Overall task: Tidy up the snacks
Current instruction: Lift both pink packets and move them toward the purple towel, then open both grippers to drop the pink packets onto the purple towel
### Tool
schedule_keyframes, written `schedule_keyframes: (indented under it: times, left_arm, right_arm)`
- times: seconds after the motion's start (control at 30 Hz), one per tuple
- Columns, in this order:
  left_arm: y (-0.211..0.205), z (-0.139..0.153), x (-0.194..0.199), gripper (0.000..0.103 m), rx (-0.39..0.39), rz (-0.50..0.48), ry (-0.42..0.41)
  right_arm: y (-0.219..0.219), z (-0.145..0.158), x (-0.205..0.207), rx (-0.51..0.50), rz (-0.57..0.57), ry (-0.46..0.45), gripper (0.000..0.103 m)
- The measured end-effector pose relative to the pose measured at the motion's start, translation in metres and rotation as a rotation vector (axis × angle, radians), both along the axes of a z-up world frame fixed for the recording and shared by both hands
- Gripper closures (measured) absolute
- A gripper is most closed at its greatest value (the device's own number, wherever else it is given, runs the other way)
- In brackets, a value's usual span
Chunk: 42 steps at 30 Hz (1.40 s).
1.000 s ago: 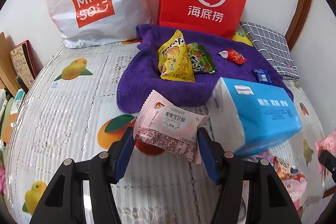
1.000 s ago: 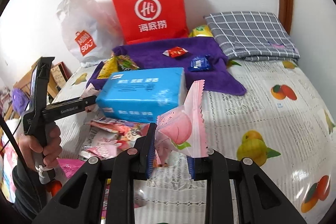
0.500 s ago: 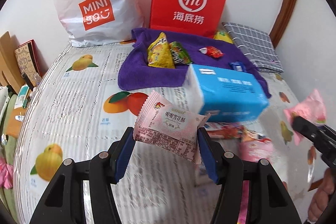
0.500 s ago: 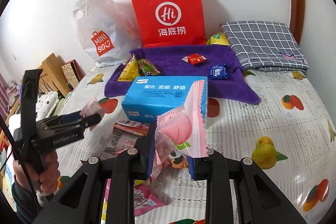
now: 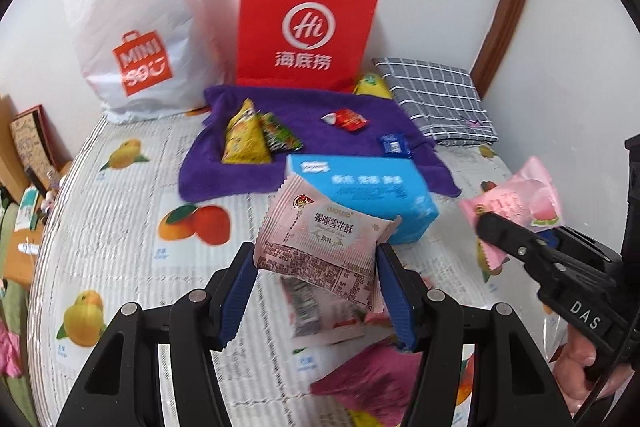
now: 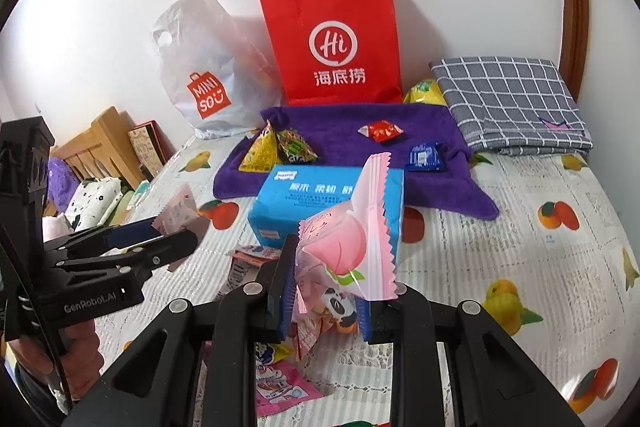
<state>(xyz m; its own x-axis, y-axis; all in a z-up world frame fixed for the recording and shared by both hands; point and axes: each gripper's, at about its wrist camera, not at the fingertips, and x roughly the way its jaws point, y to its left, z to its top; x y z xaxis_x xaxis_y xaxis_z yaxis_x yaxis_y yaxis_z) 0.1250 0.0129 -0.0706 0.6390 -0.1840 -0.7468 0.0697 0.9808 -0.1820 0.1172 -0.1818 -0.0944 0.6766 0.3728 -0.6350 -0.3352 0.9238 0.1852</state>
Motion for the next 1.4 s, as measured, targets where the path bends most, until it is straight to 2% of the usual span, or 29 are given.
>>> schedule_keyframes:
  times: [0.27, 0.53, 0.83, 1.17, 1.4]
  left_arm:
    - [-0.016, 0.018, 0.032, 0.045, -0.031, -0.033, -0.005]
    - [-0.019, 0.029, 0.068, 0.045, -0.007, -0.026, -0.012]
    - [-0.004, 0.025, 0.107, 0.045, 0.038, 0.008, 0.0]
    - [0.018, 0.014, 0.155, 0.045, 0.062, 0.034, 0.016]
    - [0.026, -0.002, 0.185, 0.045, 0.061, 0.041, 0.045]
  right_arm:
    - [-0.007, 0.015, 0.027, -0.015, 0.003, -0.014, 0.078]
    - [-0.006, 0.031, 0.072, -0.031, 0.021, -0.03, 0.078]
    - [0.006, 0.04, 0.126, -0.045, 0.032, -0.048, 0.078]
    - [0.017, 0.026, 0.181, -0.069, 0.036, -0.026, 0.078]
    - [0.028, -0.01, 0.218, -0.112, 0.072, 0.036, 0.078]
